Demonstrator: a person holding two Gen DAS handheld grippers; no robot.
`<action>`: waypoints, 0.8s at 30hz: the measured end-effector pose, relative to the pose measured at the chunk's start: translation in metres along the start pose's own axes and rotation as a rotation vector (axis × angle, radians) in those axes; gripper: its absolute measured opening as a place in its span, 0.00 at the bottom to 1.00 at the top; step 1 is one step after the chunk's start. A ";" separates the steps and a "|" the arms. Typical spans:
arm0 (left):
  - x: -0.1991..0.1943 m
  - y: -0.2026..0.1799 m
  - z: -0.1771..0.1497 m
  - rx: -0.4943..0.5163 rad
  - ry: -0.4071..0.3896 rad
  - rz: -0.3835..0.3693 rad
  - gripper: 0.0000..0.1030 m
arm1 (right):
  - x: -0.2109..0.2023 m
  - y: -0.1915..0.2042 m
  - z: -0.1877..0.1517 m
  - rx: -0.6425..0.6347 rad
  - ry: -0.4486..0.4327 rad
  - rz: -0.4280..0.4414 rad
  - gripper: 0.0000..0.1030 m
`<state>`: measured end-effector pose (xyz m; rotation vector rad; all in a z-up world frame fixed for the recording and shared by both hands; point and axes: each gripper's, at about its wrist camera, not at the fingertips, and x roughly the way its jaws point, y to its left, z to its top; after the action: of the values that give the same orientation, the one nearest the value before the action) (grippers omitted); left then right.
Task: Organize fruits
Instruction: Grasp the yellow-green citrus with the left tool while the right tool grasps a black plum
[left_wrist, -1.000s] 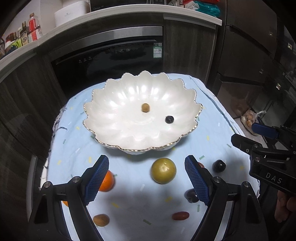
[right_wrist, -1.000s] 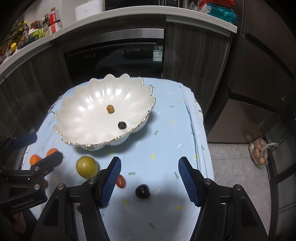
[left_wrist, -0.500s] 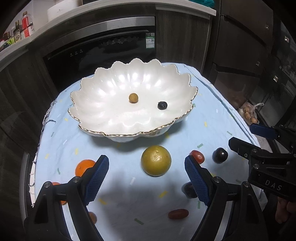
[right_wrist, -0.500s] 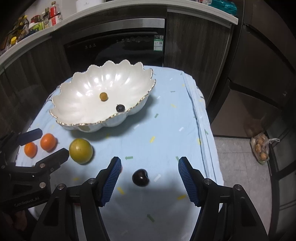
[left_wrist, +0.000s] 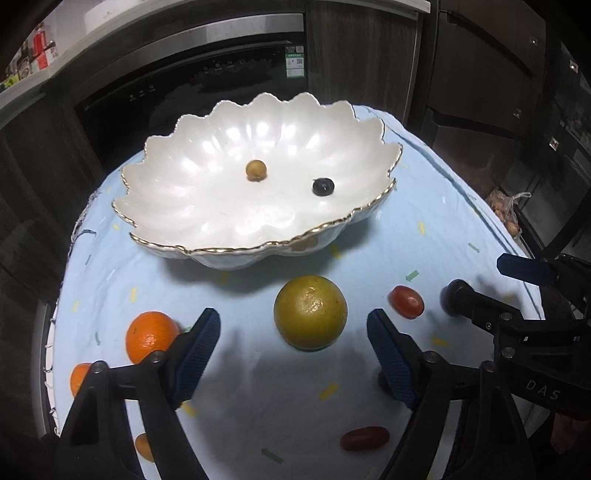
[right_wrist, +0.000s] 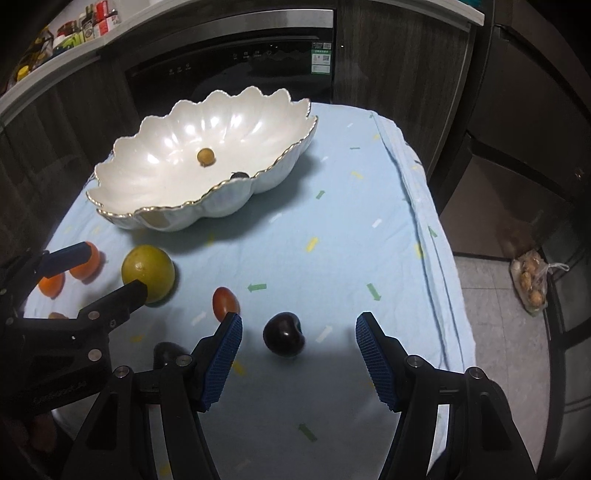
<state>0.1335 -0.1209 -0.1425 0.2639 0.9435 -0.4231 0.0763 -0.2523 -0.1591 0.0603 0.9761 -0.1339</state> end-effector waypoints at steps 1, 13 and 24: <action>0.003 0.000 0.000 0.000 0.007 -0.002 0.77 | 0.002 0.000 0.000 -0.003 0.002 0.000 0.63; 0.022 -0.003 0.000 0.015 0.023 0.000 0.66 | 0.015 0.005 -0.003 -0.034 0.015 -0.005 0.60; 0.029 -0.010 0.001 0.040 0.025 -0.021 0.46 | 0.027 0.009 -0.009 -0.052 0.050 0.033 0.27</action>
<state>0.1445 -0.1369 -0.1660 0.2965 0.9637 -0.4590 0.0858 -0.2444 -0.1868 0.0320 1.0272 -0.0769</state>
